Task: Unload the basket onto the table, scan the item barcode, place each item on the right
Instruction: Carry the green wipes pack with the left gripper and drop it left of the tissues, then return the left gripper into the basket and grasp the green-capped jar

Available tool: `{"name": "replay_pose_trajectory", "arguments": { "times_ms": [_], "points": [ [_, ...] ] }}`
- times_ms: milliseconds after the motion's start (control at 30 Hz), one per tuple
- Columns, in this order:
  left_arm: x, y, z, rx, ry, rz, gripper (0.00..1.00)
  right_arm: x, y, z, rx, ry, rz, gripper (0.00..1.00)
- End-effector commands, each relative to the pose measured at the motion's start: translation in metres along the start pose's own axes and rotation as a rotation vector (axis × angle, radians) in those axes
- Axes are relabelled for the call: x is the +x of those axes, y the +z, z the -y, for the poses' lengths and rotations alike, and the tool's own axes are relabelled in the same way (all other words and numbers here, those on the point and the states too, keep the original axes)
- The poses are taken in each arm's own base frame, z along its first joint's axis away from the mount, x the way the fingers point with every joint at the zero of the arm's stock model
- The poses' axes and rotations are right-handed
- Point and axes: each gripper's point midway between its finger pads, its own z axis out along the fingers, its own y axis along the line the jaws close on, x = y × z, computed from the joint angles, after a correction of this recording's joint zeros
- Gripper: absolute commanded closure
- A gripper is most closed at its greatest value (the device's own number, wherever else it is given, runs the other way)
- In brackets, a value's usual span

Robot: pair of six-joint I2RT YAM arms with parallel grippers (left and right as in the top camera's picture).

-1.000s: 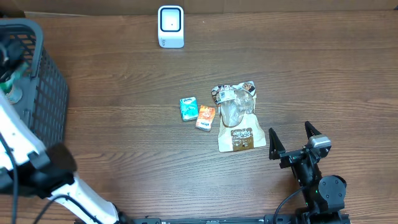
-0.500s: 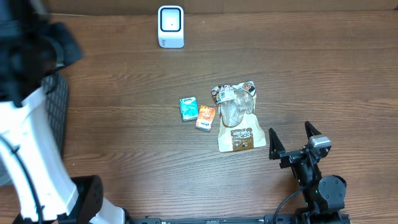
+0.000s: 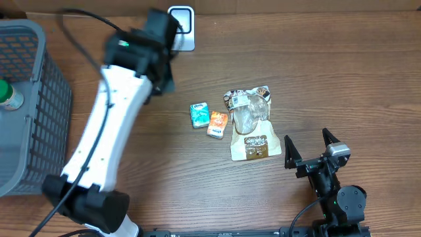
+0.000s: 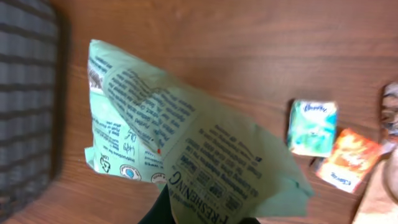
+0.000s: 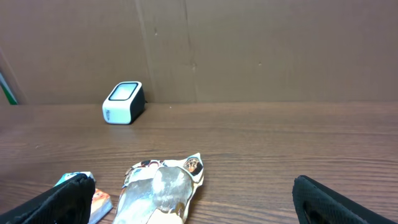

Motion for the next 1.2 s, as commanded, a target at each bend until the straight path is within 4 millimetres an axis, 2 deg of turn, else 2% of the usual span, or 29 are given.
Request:
{"name": "replay_pose_trajectory", "arguments": {
  "times_ms": [0, 167, 267, 333, 400, 467, 500, 567, 633, 700, 767, 933, 1033, 1167],
  "points": [
    [0.03, 0.037, 0.025, 0.002, 0.004, -0.067, 0.96, 0.002, 0.0, 0.0, -0.002, -0.004, 0.004, 0.0],
    [0.059, 0.079, 0.058, 0.076, 0.032, -0.113, 0.96, 0.002, 0.0, 0.0, -0.002, -0.004, 0.004, 0.0],
    [0.07, 0.099, 0.063, 0.085, 0.007, -0.12, 0.94, 0.002, 0.0, 0.0, -0.002, -0.004, 0.004, 0.0],
    [0.077, 0.108, 0.066, 0.096, -0.001, -0.133, 0.89, 0.002, 0.0, 0.0, -0.002, -0.004, 0.005, 0.0],
    [0.083, 0.113, 0.066, 0.096, -0.002, -0.146, 0.76, 0.002, 0.0, 0.0, -0.002, -0.004, 0.004, 0.0],
    [0.085, 0.114, 0.064, 0.091, 0.001, -0.153, 0.49, 0.002, 0.0, 0.0, -0.002, -0.004, 0.004, 0.0],
    [0.086, 0.114, 0.064, 0.091, 0.002, -0.154, 0.4, 0.002, 0.0, 0.0, -0.002, -0.004, 0.004, 0.0],
    [0.086, 0.114, 0.065, 0.094, 0.004, -0.157, 0.33, 0.002, 0.0, 0.0, -0.002, -0.004, 0.004, 0.0],
    [0.083, 0.111, 0.066, 0.099, 0.01, -0.15, 0.31, 0.002, 0.0, 0.0, -0.002, -0.004, 0.004, 0.0],
    [0.076, 0.103, 0.067, 0.108, 0.024, -0.137, 0.31, 0.002, 0.0, 0.0, -0.002, -0.004, 0.004, 0.0],
    [0.062, 0.086, 0.064, 0.11, 0.012, -0.108, 0.31, 0.002, 0.0, 0.0, -0.002, -0.004, 0.004, 0.0],
    [0.007, 0.019, 0.041, 0.15, -0.028, 0.022, 0.3, 0.002, 0.0, 0.0, -0.002, -0.004, 0.004, 0.0],
    [-0.029, -0.029, 0.015, 0.182, -0.052, 0.135, 0.25, 0.002, 0.0, 0.0, -0.002, -0.004, 0.004, 0.0],
    [-0.069, -0.085, -0.037, 0.203, -0.163, 0.29, 0.11, 0.002, 0.0, 0.0, -0.002, -0.004, 0.004, 0.0]
  ]
}}
